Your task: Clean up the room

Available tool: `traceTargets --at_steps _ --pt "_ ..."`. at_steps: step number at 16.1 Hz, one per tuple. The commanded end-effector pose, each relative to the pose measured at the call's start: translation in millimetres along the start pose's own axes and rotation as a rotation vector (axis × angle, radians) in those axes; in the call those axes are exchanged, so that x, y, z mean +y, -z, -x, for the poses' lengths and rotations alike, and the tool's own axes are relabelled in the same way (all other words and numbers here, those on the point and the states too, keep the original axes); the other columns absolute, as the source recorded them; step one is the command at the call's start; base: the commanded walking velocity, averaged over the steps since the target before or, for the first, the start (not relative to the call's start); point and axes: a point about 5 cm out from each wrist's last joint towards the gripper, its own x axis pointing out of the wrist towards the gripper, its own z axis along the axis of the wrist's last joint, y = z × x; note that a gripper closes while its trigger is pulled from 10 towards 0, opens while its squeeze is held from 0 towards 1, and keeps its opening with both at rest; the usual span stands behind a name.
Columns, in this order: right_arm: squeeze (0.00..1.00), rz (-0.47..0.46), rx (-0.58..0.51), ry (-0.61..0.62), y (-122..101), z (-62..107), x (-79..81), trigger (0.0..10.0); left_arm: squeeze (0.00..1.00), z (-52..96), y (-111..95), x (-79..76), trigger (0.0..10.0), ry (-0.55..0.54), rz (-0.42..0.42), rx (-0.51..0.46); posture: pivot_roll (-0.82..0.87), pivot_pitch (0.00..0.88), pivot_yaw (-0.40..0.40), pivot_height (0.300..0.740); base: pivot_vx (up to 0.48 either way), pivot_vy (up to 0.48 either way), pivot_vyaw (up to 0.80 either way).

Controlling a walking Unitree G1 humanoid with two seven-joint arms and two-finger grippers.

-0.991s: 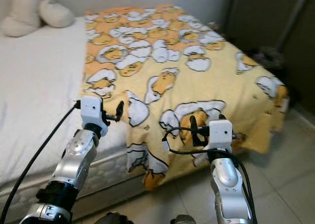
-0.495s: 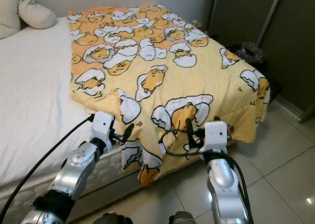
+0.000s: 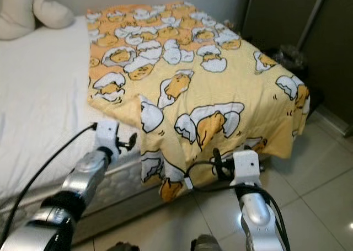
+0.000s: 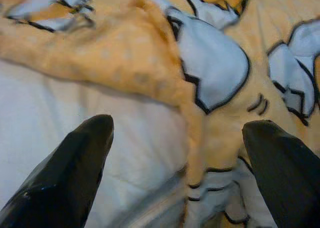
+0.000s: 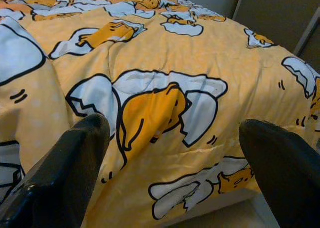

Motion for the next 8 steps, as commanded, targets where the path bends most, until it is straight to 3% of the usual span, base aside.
traceTargets --at_steps 1,3,8 --pt "0.00 0.001 -0.023 -0.027 -5 1.9 5.8 10.0 0.00 -5.3 -5 -0.3 10.0 -0.019 0.011 0.015 -0.22 0.000 0.068 0.704 0.000 0.000 0.00" --pt "0.00 0.002 -0.037 -0.033 -9 2.1 6.7 10.0 0.00 -10.9 -16 -1.4 10.0 -0.025 0.016 0.016 -0.23 0.000 0.072 0.704 0.000 0.000 0.00" --pt "0.00 0.005 -0.021 -0.008 -7 11.1 1.8 10.0 0.00 -16.7 -20 -13.4 10.0 0.003 0.015 0.068 -0.27 0.028 0.070 0.704 0.000 0.000 0.00"
